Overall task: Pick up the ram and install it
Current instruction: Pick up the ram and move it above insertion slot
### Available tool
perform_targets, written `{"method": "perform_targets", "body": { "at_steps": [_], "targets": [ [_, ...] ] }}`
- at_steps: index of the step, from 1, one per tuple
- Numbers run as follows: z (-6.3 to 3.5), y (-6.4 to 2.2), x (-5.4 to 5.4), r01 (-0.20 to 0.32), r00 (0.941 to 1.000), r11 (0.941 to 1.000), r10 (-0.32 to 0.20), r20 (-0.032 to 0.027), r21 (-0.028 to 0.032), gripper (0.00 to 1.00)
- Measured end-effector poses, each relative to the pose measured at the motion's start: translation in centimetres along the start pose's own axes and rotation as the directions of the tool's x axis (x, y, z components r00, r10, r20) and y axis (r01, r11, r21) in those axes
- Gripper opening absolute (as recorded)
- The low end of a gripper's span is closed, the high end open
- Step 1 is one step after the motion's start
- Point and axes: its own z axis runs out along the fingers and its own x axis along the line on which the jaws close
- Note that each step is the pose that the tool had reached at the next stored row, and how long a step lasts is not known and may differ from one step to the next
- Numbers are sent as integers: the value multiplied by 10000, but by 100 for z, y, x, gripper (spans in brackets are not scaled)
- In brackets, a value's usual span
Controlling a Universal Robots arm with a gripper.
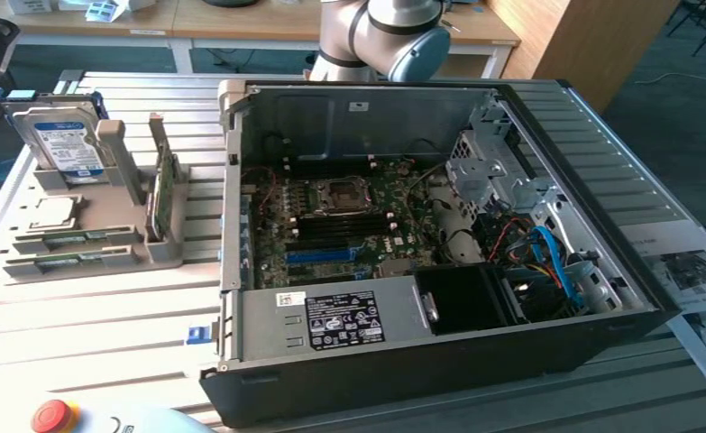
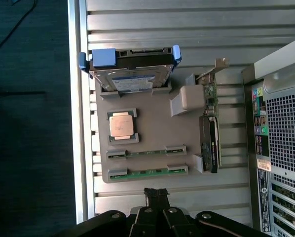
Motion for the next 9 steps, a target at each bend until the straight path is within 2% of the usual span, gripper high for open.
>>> {"method": "perform_targets", "body": {
  "at_steps": [9],
  "targets": [
    [-2, -39, -3, -1, 10000, 10000, 1, 0, 0, 10]
  ]
}}
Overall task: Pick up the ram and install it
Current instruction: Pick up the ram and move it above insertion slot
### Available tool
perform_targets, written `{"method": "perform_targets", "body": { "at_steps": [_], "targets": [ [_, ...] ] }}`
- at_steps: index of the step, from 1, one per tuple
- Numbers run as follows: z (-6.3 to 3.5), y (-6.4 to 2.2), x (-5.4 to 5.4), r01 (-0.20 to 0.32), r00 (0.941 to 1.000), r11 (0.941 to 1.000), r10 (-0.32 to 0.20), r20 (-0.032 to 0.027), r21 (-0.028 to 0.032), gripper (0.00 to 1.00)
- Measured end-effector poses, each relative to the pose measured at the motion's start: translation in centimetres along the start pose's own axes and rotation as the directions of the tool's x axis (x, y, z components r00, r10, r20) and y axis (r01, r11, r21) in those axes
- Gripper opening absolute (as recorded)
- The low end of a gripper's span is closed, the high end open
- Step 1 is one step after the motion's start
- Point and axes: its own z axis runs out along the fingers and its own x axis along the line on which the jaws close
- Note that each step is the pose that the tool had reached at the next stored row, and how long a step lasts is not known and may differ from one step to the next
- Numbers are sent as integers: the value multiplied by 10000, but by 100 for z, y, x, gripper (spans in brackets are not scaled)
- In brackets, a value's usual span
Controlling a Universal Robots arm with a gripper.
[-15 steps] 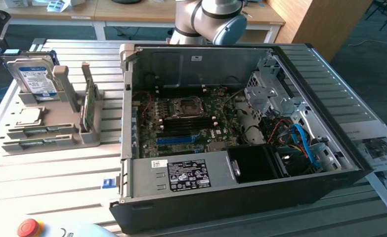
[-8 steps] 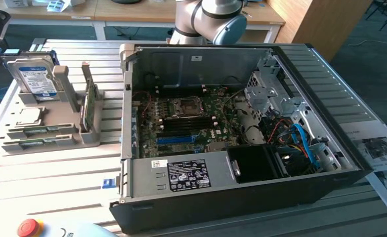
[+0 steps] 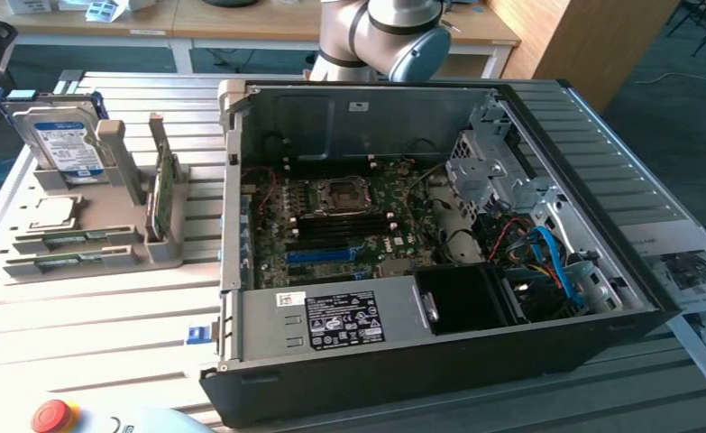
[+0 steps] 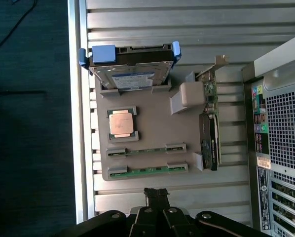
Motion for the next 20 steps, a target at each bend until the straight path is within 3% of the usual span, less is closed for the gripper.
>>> {"method": "perform_targets", "body": {
  "at_steps": [7, 20],
  "targets": [
    [0, -1, 0, 45, 10000, 10000, -45, -2, -1, 10],
    [0, -1, 0, 883, 9961, 9961, -883, -39, -22, 10]
  ]
}}
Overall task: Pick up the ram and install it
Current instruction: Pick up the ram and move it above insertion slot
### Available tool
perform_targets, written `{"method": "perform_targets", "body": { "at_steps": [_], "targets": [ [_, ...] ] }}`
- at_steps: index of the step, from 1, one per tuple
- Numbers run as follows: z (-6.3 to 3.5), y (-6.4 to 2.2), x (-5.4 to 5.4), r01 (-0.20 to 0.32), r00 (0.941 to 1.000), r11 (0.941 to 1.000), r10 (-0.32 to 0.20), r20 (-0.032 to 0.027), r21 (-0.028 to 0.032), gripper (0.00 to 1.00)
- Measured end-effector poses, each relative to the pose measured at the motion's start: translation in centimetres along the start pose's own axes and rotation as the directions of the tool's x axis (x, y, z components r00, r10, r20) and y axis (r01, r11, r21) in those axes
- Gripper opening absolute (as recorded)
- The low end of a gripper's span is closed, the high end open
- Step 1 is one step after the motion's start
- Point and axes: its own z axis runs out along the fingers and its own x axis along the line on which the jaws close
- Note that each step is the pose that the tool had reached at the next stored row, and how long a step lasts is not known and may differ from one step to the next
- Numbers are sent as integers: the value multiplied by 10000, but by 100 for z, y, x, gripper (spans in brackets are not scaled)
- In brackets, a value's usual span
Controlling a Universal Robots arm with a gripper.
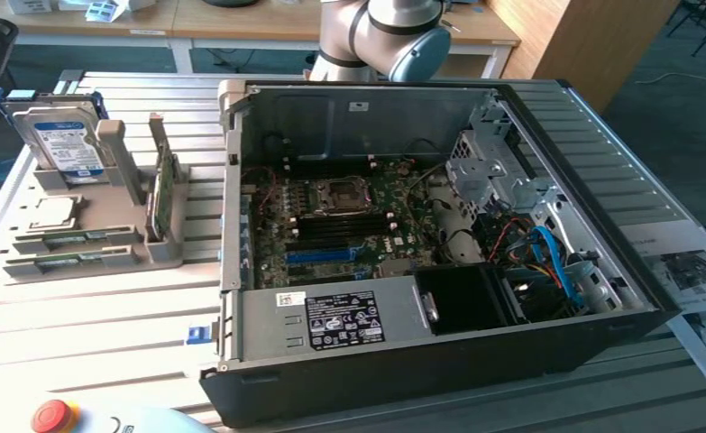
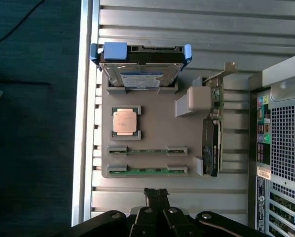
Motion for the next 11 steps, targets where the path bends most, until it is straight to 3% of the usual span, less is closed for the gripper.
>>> {"method": "perform_targets", "body": {
  "at_steps": [11],
  "targets": [
    [0, 0, 0, 686, 9976, 9976, -686, -33, -17, 10]
  ]
}}
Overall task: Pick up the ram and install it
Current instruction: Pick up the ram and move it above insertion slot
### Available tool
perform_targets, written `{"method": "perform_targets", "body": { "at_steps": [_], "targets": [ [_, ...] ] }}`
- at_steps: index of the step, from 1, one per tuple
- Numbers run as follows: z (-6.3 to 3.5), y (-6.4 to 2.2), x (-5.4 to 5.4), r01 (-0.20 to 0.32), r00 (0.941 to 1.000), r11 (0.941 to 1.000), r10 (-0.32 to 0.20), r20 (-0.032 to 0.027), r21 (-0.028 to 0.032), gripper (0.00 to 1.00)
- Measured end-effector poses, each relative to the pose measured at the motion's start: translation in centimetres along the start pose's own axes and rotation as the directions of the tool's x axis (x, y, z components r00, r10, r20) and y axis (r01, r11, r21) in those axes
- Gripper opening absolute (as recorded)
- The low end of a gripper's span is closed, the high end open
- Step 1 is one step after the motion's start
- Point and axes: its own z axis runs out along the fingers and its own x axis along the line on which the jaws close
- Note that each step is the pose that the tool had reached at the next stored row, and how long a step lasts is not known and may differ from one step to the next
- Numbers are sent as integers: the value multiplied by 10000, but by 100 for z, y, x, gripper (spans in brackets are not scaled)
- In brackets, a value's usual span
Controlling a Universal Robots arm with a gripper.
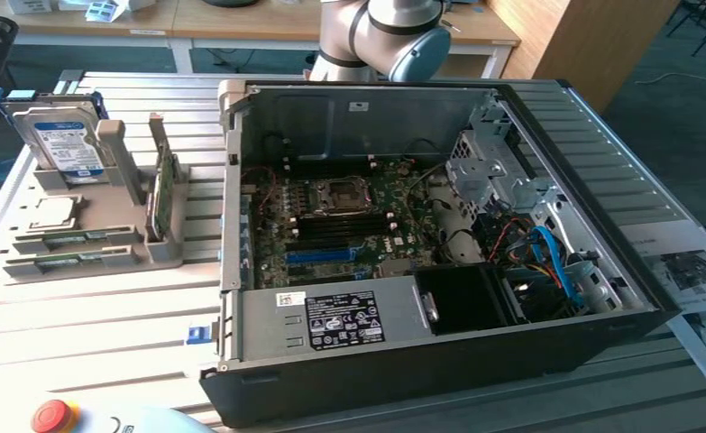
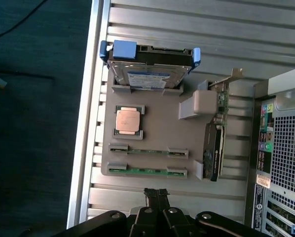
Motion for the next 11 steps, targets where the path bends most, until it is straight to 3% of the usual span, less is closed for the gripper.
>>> {"method": "perform_targets", "body": {
  "at_steps": [11],
  "targets": [
    [0, 0, 0, 952, 9955, 9955, -952, -42, -24, 10]
  ]
}}
